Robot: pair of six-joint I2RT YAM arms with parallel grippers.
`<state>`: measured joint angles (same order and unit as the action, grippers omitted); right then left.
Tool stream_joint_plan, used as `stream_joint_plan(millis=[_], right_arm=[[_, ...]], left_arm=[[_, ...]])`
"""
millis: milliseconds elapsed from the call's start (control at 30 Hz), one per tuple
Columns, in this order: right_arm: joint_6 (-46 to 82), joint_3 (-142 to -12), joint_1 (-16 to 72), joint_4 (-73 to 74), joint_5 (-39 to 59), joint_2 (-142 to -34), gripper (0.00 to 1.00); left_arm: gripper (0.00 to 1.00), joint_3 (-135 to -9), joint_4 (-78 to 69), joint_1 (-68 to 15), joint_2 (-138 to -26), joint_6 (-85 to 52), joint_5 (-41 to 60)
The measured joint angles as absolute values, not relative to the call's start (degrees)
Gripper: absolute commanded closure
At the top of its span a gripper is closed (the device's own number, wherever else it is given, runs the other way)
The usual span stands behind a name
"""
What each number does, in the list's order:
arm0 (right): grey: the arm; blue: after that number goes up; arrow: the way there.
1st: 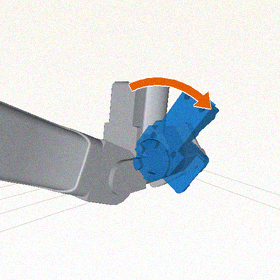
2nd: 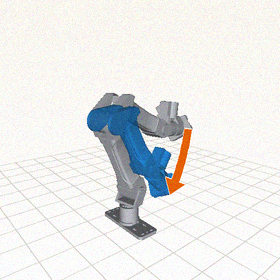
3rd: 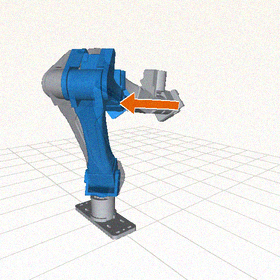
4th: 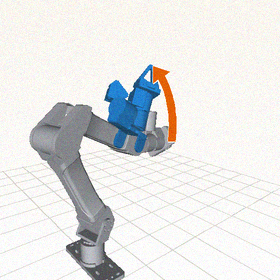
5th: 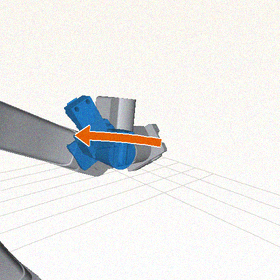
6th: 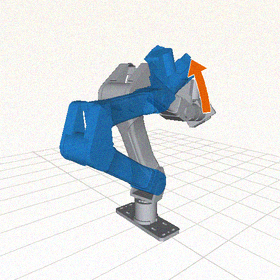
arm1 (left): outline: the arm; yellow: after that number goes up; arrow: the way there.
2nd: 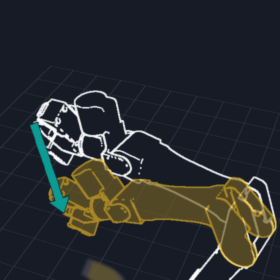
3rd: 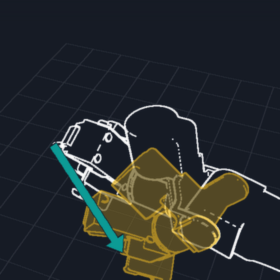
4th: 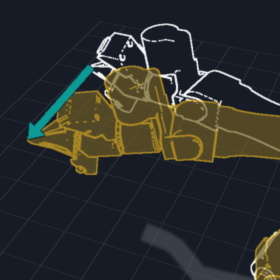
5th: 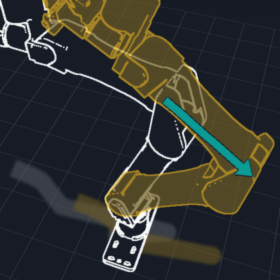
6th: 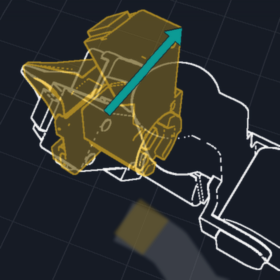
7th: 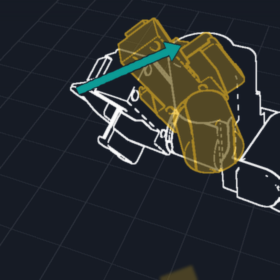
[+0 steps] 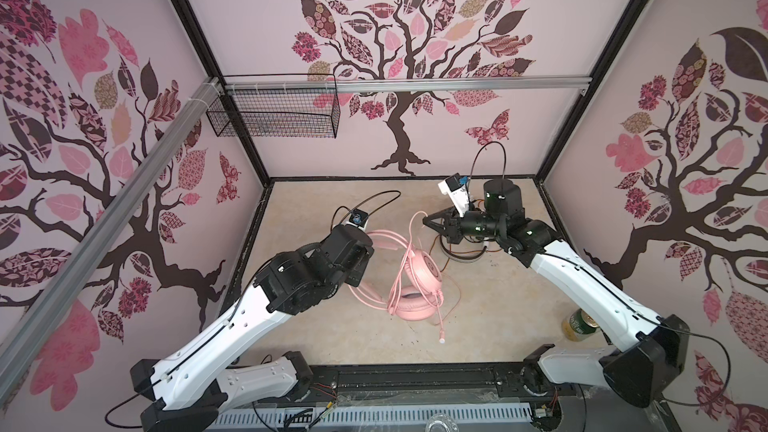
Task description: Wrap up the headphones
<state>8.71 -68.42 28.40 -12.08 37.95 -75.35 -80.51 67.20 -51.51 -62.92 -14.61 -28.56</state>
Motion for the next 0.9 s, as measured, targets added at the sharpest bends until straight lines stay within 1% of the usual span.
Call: stream_joint_plan(millis=[33,67,100,133,200,233,300,400,667,733,900], right_arm=[[10.04,-66.74,28.40,-9.89,39.51,-75.72,0.92],[10.98,-65.34,28.42,-8.56,40.77,-75.94,0.82],[12.62,-63.44,28.45,-6.39,42.35,-76.25,0.61],[13.87,-61.73,28.42,-4.56,43.44,-76.36,0.48],[16.29,-58.28,28.36,-1.06,45.36,-76.38,0.35],[17.78,-56.45,28.36,0.64,46.28,-76.23,0.31],[19.62,-53.54,28.29,3.33,47.18,-75.72,0.26],[21.19,-48.73,28.29,4.60,46.94,-72.10,0.24],[21.15,-37.58,28.29,3.11,43.00,-54.13,0.23],[20.29,-35.73,28.32,1.85,41.58,-52.05,0.22],[18.06,-32.01,28.29,-2.00,37.01,-50.78,0.21]], left_arm=[[1.00,-81.65,67.77,-51.24,-63.18,-14.83,-27.73],[1.00,-82.85,68.31,-50.96,-63.46,-15.00,-27.14],[1.00,-84.79,68.99,-50.13,-64.01,-15.27,-26.35],[1.00,-87.22,69.67,-48.69,-64.75,-15.59,-25.50],[1.00,-91.57,70.59,-45.65,-66.26,-16.29,-24.45],[1.00,-93.86,70.87,-44.12,-67.16,-16.71,-24.49],[1.00,-97.71,71.57,-42.15,-68.93,-17.47,-26.09],[1.00,-102.00,72.82,-41.39,-71.50,-17.78,-28.69],[1.00,-106.80,74.83,-41.34,-75.85,-17.67,-31.00],[1.00,-107.55,75.11,-41.34,-76.51,-17.65,-31.05],[1.00,-109.47,75.53,-41.34,-78.11,-17.45,-31.11]])
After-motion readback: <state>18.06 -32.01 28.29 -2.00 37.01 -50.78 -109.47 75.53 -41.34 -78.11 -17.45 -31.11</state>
